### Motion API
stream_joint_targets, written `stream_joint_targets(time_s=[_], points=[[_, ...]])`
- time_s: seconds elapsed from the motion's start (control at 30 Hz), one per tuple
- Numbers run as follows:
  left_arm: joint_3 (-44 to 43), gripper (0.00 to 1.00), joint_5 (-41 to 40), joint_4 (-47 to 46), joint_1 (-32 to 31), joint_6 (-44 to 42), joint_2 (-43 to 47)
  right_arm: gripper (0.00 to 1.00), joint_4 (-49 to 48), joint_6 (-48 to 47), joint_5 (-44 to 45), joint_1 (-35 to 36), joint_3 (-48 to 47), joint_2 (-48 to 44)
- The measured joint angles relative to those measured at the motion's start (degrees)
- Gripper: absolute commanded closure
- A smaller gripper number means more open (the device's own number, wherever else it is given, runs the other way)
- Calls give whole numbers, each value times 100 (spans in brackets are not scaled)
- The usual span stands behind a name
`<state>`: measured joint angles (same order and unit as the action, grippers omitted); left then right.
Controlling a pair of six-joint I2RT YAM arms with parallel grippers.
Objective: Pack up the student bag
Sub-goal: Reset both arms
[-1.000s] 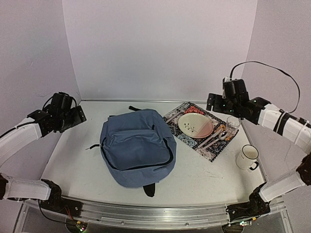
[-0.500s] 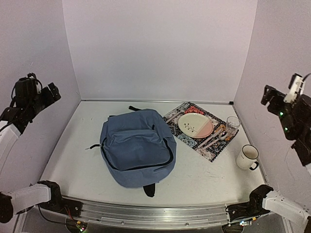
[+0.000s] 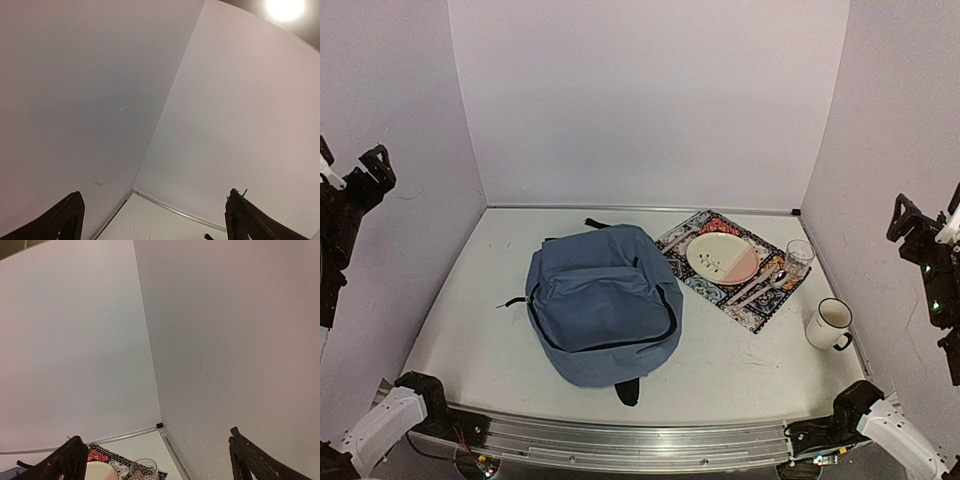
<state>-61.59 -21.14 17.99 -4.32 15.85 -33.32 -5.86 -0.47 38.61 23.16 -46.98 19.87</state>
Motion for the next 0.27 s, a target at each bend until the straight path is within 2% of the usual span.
stream_joint_targets(time_s=[0.27], points=[[226,1,-18,-50,0,47,17,2,-18,16,2,0,144,18]])
